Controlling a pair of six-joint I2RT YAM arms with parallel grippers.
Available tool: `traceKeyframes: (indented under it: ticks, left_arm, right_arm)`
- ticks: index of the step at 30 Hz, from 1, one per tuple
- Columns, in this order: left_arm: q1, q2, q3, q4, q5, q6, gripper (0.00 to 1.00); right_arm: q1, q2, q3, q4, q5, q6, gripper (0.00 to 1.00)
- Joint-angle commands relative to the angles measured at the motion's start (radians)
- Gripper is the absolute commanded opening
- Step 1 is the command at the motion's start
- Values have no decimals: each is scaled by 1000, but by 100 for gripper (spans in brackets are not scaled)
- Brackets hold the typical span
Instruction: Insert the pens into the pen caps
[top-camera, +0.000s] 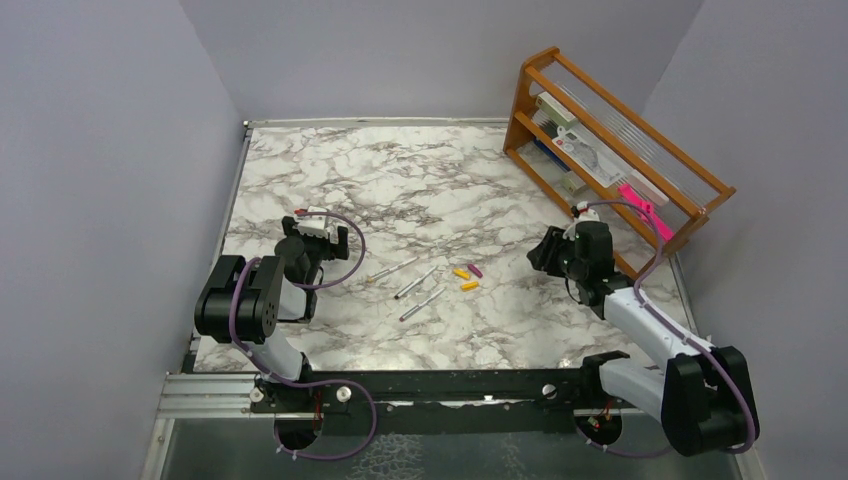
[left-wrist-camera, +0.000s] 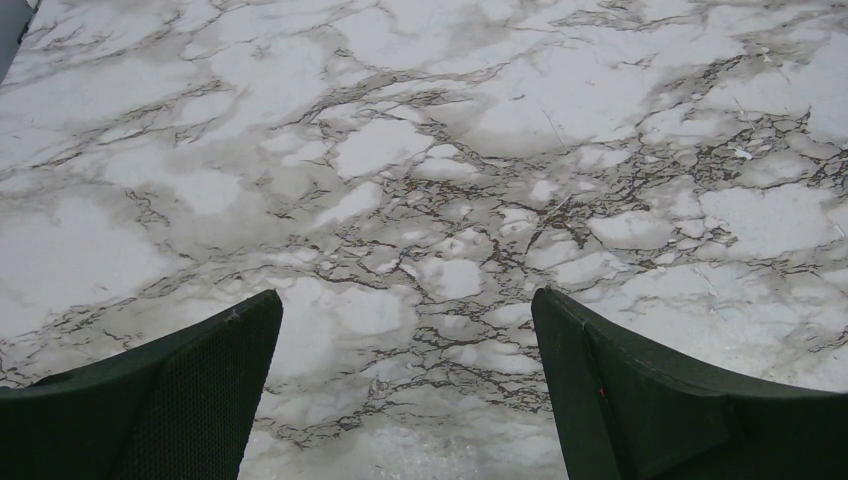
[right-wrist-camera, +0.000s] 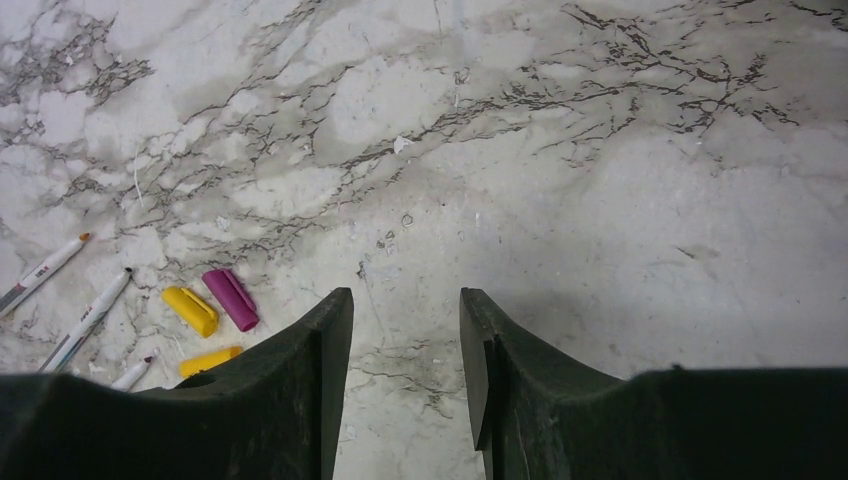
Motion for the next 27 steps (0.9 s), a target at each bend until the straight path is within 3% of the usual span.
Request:
traceKeyframes:
  ticks: [1, 6, 27]
  left_arm:
    - [-4, 4, 8, 33, 21, -7, 99]
    - [-3, 4, 8, 33, 21, -7, 99]
    - [-2, 5, 7, 33, 21, -7, 99]
  right_arm:
    - [-3, 10, 40, 14, -34, 0, 43]
    - [-2, 18, 43, -6, -59, -1, 38]
    - [-3, -18, 44, -37, -58, -15, 37]
